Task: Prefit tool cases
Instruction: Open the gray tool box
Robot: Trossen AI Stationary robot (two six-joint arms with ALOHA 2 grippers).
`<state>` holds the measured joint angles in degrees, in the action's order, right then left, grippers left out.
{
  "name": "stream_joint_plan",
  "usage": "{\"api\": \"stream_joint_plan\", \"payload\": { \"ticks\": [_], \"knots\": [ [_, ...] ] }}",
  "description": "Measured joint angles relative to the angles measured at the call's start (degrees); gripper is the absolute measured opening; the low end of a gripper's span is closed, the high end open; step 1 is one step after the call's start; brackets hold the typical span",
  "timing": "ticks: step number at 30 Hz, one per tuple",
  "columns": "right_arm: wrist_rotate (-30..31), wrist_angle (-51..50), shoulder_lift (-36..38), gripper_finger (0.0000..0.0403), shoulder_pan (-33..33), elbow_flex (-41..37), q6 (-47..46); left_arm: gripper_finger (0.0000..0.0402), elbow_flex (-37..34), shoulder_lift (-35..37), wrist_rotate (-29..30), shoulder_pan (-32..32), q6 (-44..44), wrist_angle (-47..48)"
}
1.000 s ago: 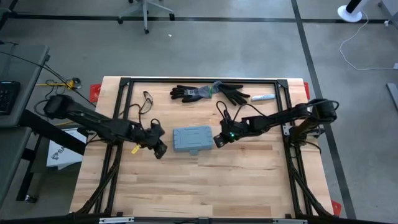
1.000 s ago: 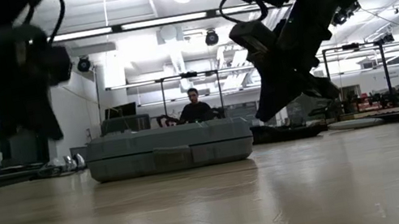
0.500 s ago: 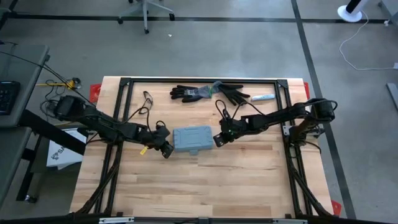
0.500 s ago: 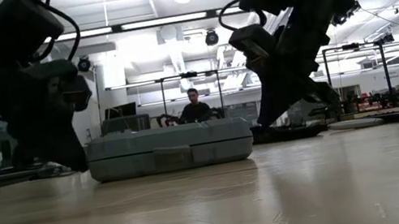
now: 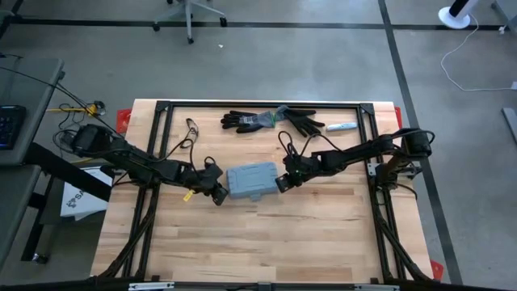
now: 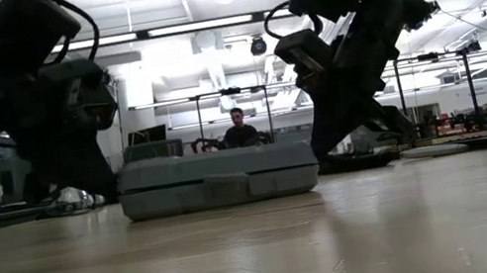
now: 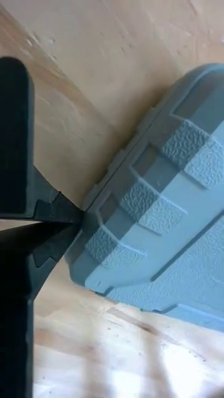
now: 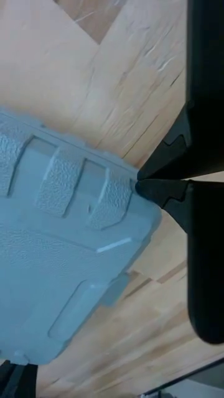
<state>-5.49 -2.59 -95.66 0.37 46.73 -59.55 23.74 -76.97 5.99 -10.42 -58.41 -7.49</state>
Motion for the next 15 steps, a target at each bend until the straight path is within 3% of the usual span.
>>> {"api": "stream_joint_plan", "payload": {
  "ticks": [15],
  "knots": [
    [0.7,-2.0,5.8,0.0000,0.0,-0.1,0.7,0.0000,6.8,2.5,-3.7,-0.3,4.7,9.1]
  ]
}}
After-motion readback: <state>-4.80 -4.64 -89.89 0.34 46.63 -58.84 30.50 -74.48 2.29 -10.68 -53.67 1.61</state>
